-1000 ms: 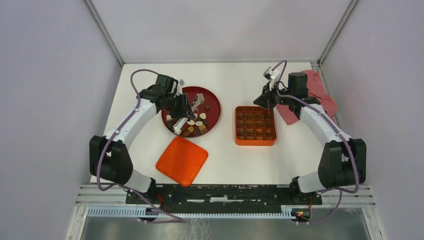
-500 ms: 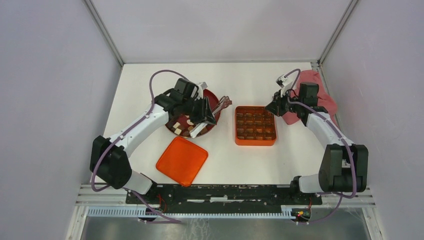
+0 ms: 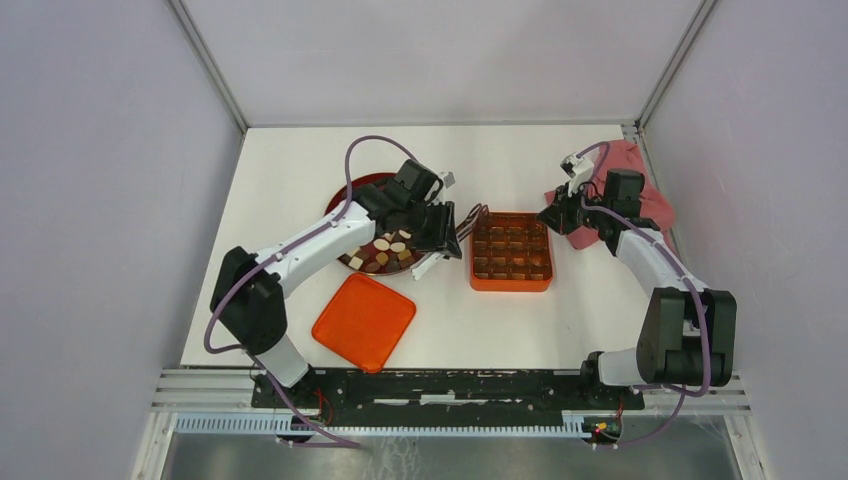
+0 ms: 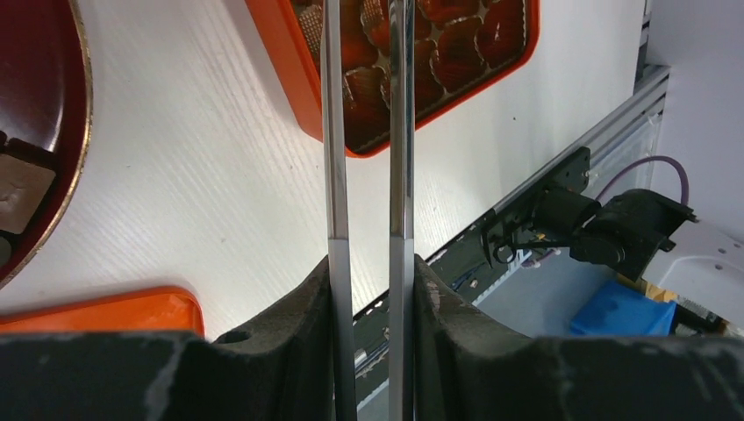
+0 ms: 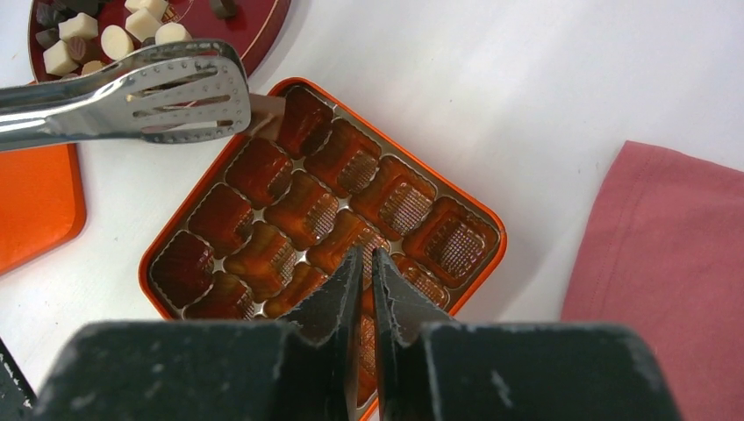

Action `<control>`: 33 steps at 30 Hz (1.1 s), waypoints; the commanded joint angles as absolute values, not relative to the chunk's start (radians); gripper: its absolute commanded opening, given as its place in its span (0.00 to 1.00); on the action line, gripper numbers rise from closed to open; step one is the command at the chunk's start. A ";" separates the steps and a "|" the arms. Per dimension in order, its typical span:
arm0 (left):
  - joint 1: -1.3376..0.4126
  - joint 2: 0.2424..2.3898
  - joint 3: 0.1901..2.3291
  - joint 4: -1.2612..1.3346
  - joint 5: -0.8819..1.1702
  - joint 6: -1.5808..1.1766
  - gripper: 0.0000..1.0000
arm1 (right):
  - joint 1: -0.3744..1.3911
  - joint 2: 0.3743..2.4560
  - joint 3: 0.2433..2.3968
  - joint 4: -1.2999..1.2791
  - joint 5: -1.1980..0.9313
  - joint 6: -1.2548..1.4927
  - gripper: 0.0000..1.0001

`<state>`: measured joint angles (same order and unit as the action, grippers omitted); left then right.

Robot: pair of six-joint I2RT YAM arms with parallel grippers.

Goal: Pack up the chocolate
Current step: Place the fake chocolate in the packing box.

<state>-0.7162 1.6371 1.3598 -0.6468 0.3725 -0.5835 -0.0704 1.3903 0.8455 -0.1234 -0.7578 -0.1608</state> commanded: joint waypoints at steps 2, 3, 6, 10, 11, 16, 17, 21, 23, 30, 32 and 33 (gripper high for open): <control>-0.733 1.666 1.459 -0.658 0.292 -0.568 0.02 | -0.078 1.361 0.832 -0.080 -0.757 -0.153 0.13; -0.735 1.674 1.465 -0.662 0.289 -0.566 0.02 | -0.078 1.361 0.830 -0.078 -0.758 -0.152 0.13; -0.744 1.699 1.476 -0.673 0.290 -0.561 0.02 | -0.078 1.361 0.828 -0.075 -0.759 -0.149 0.13; -0.753 1.723 1.481 -0.685 0.280 -0.558 0.04 | -0.080 1.361 0.828 -0.074 -0.761 -0.149 0.13; -0.754 1.725 1.483 -0.685 0.277 -0.558 0.04 | -0.081 1.361 0.827 -0.073 -0.761 -0.148 0.13; -0.758 1.746 1.512 -0.713 0.255 -0.550 0.06 | -0.081 1.362 0.825 -0.072 -0.763 -0.147 0.13; -0.759 1.752 1.520 -0.722 0.251 -0.548 0.07 | -0.081 1.362 0.825 -0.072 -0.762 -0.147 0.13; -0.762 1.773 1.549 -0.750 0.229 -0.543 0.18 | -0.082 1.365 0.825 -0.070 -0.763 -0.146 0.13; -0.763 1.780 1.557 -0.757 0.223 -0.543 0.21 | -0.083 1.365 0.825 -0.071 -0.764 -0.146 0.13; -0.768 1.793 1.582 -0.775 0.219 -0.543 0.33 | -0.086 1.365 0.825 -0.071 -0.764 -0.146 0.13; -0.767 1.793 1.582 -0.777 0.220 -0.543 0.36 | -0.086 1.367 0.825 -0.071 -0.764 -0.146 0.13; -0.768 1.793 1.582 -0.777 0.222 -0.543 0.37 | -0.086 1.367 0.824 -0.072 -0.764 -0.146 0.13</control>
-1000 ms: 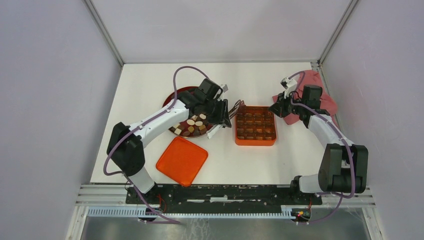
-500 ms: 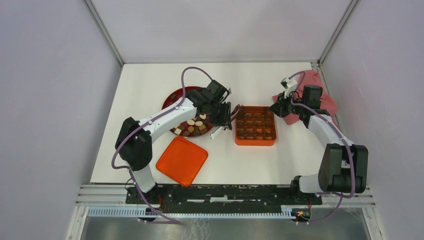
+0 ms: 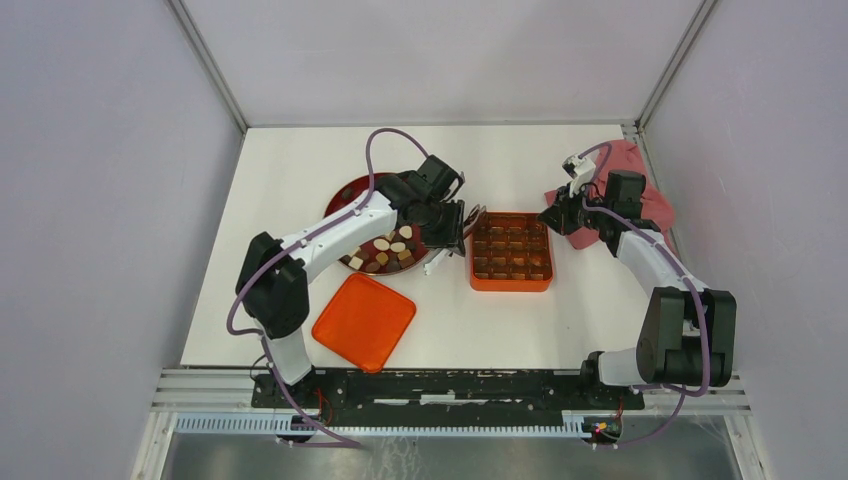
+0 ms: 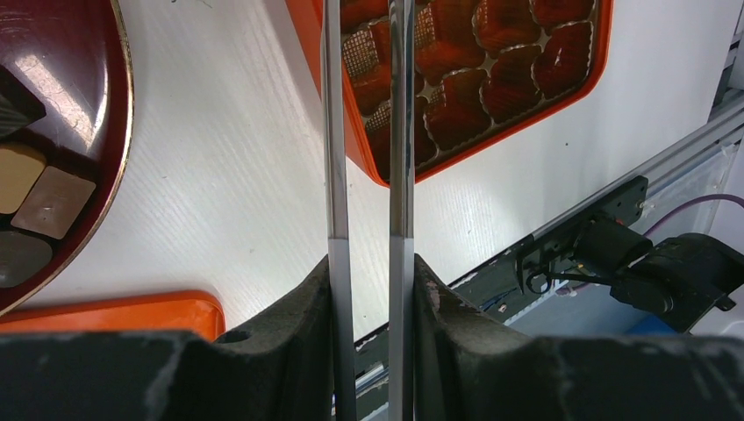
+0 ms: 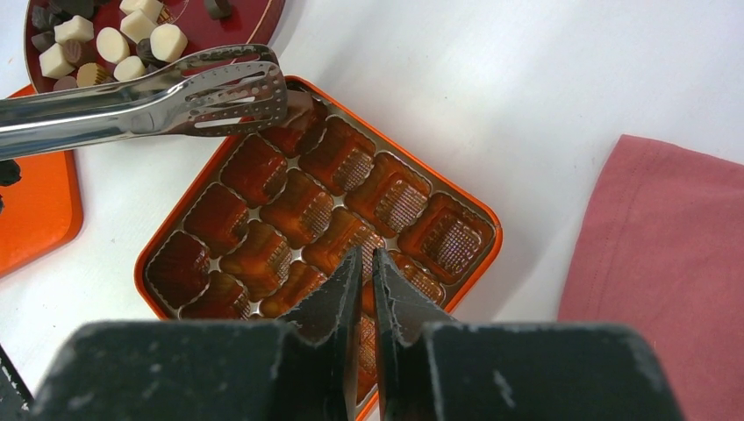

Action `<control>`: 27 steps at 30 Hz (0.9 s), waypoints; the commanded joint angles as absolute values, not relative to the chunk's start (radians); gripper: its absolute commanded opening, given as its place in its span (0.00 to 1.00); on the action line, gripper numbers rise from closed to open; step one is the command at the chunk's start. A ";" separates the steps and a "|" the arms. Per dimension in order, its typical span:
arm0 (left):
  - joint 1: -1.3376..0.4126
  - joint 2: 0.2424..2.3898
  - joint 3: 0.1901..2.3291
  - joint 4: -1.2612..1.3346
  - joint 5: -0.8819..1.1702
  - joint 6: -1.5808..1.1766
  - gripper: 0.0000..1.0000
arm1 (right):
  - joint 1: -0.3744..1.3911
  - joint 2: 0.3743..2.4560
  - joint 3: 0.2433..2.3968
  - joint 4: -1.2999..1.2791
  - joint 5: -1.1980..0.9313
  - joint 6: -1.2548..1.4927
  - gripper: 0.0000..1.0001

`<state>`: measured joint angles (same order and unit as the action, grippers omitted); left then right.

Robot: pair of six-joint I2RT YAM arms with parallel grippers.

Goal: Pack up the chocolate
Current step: Place the fake chocolate in the packing box.

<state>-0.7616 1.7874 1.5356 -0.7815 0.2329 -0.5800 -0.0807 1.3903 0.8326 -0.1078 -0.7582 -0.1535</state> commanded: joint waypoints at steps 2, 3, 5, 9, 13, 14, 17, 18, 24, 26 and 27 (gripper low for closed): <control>-0.769 1.793 1.581 -0.777 0.225 -0.543 0.37 | -0.086 1.368 0.824 -0.071 -0.764 -0.146 0.13; -0.769 1.793 1.580 -0.777 0.225 -0.543 0.37 | -0.087 1.367 0.824 -0.071 -0.765 -0.146 0.13; -0.769 1.794 1.579 -0.777 0.228 -0.543 0.37 | -0.087 1.367 0.824 -0.072 -0.766 -0.146 0.13; -0.770 1.795 1.581 -0.777 0.234 -0.542 0.39 | -0.087 1.367 0.822 -0.072 -0.767 -0.146 0.13; -0.770 1.795 1.586 -0.779 0.238 -0.543 0.40 | -0.087 1.366 0.821 -0.070 -0.767 -0.147 0.14; -0.770 1.794 1.585 -0.780 0.238 -0.544 0.40 | -0.087 1.365 0.821 -0.070 -0.766 -0.147 0.14; -0.769 1.788 1.589 -0.782 0.233 -0.546 0.38 | -0.089 1.365 0.821 -0.072 -0.765 -0.147 0.14; -0.770 1.783 1.591 -0.781 0.229 -0.549 0.37 | -0.089 1.365 0.821 -0.072 -0.765 -0.147 0.14; -0.762 1.721 1.595 -0.741 0.230 -0.581 0.36 | -0.089 1.361 0.821 -0.074 -0.764 -0.150 0.14; -0.752 1.695 1.588 -0.727 0.235 -0.588 0.36 | -0.089 1.359 0.821 -0.076 -0.764 -0.152 0.14; -0.738 1.682 1.580 -0.723 0.233 -0.589 0.36 | -0.089 1.360 0.820 -0.076 -0.764 -0.153 0.14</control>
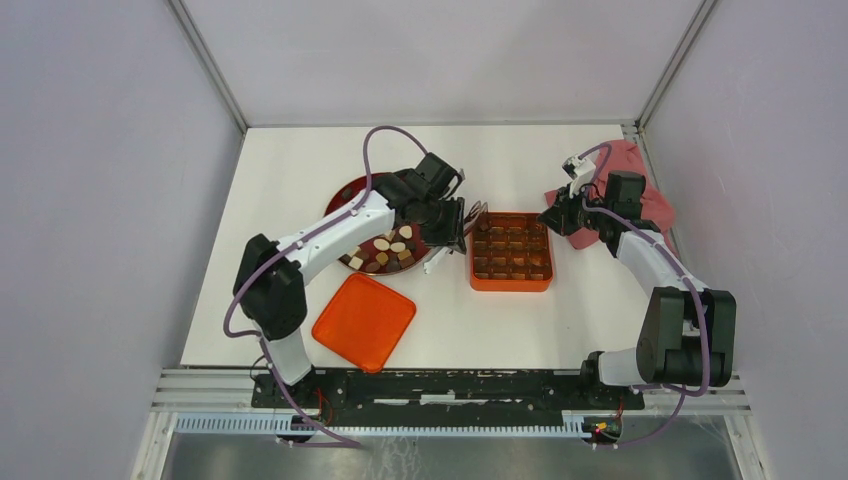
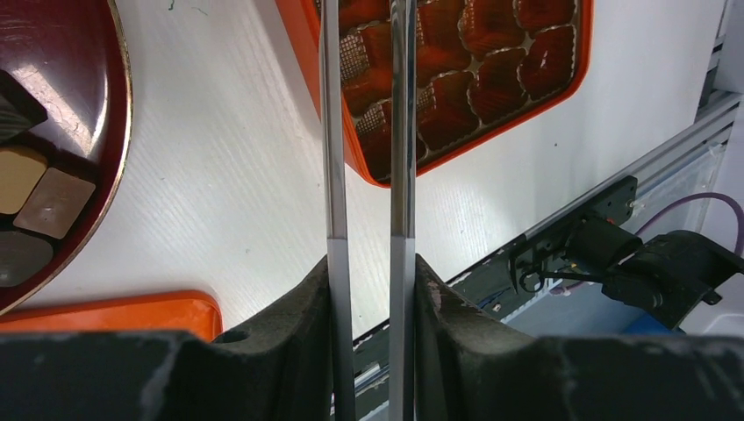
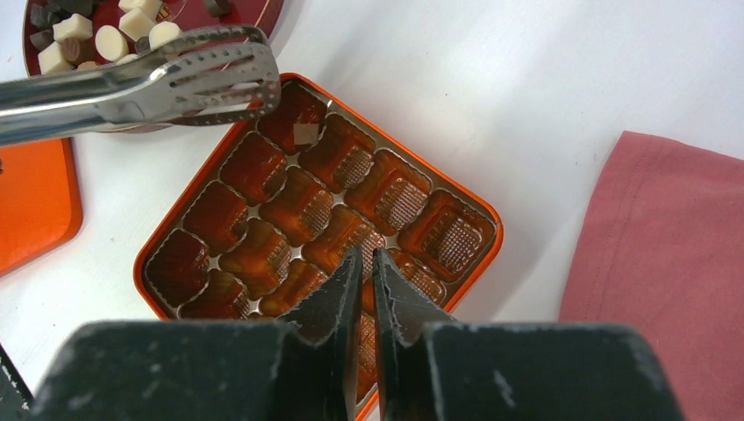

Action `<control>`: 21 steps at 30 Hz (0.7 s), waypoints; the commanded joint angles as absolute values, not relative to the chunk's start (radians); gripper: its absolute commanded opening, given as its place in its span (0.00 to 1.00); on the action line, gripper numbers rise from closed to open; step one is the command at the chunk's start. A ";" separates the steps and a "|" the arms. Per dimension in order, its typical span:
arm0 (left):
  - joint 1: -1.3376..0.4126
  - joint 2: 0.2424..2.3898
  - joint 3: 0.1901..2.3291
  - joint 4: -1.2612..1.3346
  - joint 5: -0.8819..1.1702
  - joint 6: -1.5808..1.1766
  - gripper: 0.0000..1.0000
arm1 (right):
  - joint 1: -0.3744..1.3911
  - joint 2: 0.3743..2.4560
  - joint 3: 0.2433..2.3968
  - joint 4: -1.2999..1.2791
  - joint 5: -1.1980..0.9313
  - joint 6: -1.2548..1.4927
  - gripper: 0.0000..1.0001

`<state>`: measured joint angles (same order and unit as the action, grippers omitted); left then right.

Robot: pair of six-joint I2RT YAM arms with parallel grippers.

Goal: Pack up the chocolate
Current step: Place the fake chocolate in the packing box, then pick up the fake chocolate from the plate.

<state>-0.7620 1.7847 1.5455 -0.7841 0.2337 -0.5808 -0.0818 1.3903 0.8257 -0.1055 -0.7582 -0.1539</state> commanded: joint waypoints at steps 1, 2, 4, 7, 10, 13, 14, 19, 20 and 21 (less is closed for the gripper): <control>-0.725 1.668 1.566 -0.723 0.228 -0.587 0.36 | -0.089 1.358 0.819 -0.077 -0.764 -0.154 0.14; -0.708 1.654 1.553 -0.725 0.219 -0.581 0.36 | -0.089 1.358 0.819 -0.076 -0.764 -0.155 0.14; -0.668 1.624 1.519 -0.730 0.204 -0.566 0.36 | -0.089 1.357 0.819 -0.077 -0.764 -0.156 0.14; -0.609 1.594 1.485 -0.770 0.187 -0.517 0.36 | -0.088 1.355 0.819 -0.079 -0.762 -0.160 0.14; -0.559 1.600 1.466 -0.830 0.172 -0.456 0.37 | -0.089 1.353 0.818 -0.077 -0.762 -0.162 0.14; -0.530 1.622 1.473 -0.891 0.143 -0.408 0.38 | -0.089 1.352 0.816 -0.077 -0.761 -0.163 0.14; -0.526 1.633 1.480 -0.908 0.129 -0.393 0.39 | -0.089 1.352 0.815 -0.075 -0.761 -0.163 0.14; -0.502 1.689 1.510 -0.953 0.091 -0.329 0.41 | -0.089 1.354 0.816 -0.074 -0.761 -0.163 0.14; -0.498 1.698 1.518 -0.955 0.096 -0.316 0.41 | -0.089 1.354 0.817 -0.075 -0.761 -0.163 0.14; -0.493 1.709 1.524 -0.958 0.102 -0.309 0.41 | -0.089 1.354 0.816 -0.075 -0.761 -0.163 0.14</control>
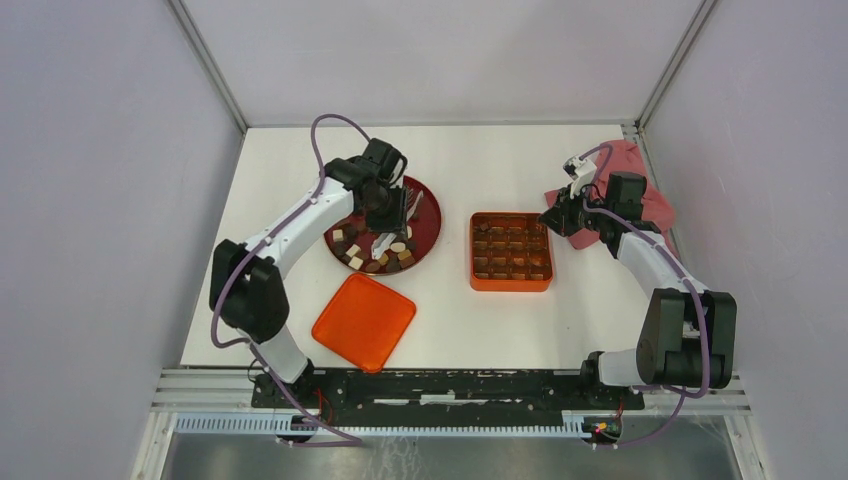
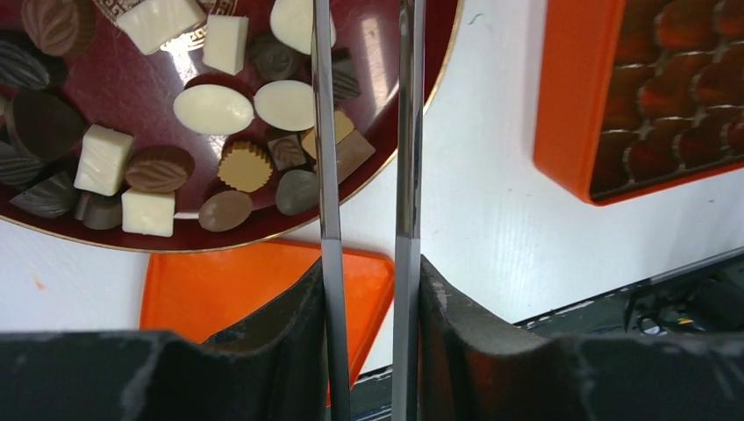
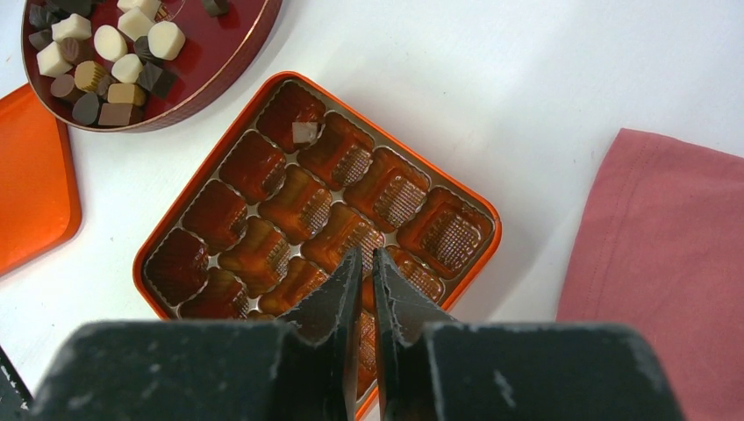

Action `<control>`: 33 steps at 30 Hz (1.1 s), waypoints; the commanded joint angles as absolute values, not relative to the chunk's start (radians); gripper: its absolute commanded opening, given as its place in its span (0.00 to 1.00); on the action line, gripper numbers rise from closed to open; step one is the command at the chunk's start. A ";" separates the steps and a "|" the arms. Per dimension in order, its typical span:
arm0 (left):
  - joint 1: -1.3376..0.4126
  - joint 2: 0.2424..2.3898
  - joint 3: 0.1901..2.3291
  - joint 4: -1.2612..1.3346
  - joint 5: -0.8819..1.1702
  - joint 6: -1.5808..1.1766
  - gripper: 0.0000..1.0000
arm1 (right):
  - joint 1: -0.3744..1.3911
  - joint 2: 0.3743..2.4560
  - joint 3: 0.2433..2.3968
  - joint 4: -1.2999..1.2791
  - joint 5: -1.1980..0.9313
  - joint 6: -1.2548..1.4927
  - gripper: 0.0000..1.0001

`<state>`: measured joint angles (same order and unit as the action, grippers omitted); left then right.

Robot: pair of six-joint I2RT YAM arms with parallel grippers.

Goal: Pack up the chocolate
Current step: Pick up the fake chocolate from the plate.

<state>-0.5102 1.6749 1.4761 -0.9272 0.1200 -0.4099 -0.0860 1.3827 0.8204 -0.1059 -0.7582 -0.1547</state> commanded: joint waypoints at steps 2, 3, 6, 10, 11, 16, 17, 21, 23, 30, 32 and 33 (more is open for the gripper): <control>-0.489 1.732 1.542 -0.968 0.110 -0.290 0.41 | -0.089 1.355 0.816 -0.075 -0.761 -0.163 0.14; -0.486 1.743 1.553 -0.976 0.111 -0.282 0.41 | -0.089 1.354 0.816 -0.075 -0.761 -0.163 0.14; -0.480 1.771 1.582 -0.997 0.107 -0.262 0.42 | -0.089 1.356 0.816 -0.074 -0.761 -0.163 0.14; -0.472 1.789 1.602 -1.007 0.106 -0.247 0.42 | -0.089 1.356 0.816 -0.074 -0.760 -0.163 0.14; -0.471 1.795 1.606 -1.011 0.108 -0.244 0.42 | -0.089 1.357 0.816 -0.075 -0.759 -0.163 0.14; -0.470 1.818 1.622 -1.015 0.122 -0.238 0.43 | -0.089 1.362 0.818 -0.075 -0.760 -0.161 0.14; -0.470 1.821 1.625 -1.015 0.122 -0.237 0.43 | -0.088 1.364 0.818 -0.075 -0.759 -0.161 0.14; -0.469 1.840 1.638 -1.020 0.130 -0.233 0.44 | -0.089 1.364 0.818 -0.074 -0.761 -0.160 0.14; -0.468 1.849 1.644 -1.031 0.126 -0.228 0.44 | -0.089 1.366 0.818 -0.073 -0.761 -0.160 0.14; -0.468 1.872 1.658 -1.038 0.122 -0.225 0.46 | -0.089 1.368 0.819 -0.071 -0.762 -0.158 0.14; -0.468 1.875 1.657 -1.038 0.128 -0.225 0.46 | -0.089 1.370 0.819 -0.071 -0.764 -0.158 0.14; -0.468 1.876 1.655 -1.041 0.131 -0.224 0.46 | -0.089 1.372 0.820 -0.072 -0.764 -0.157 0.14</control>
<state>-0.4725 1.8565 1.6115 -1.0378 0.1104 -0.2783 -0.0860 1.3827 0.8204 -0.1059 -0.7582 -0.1547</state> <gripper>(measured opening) 0.461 0.139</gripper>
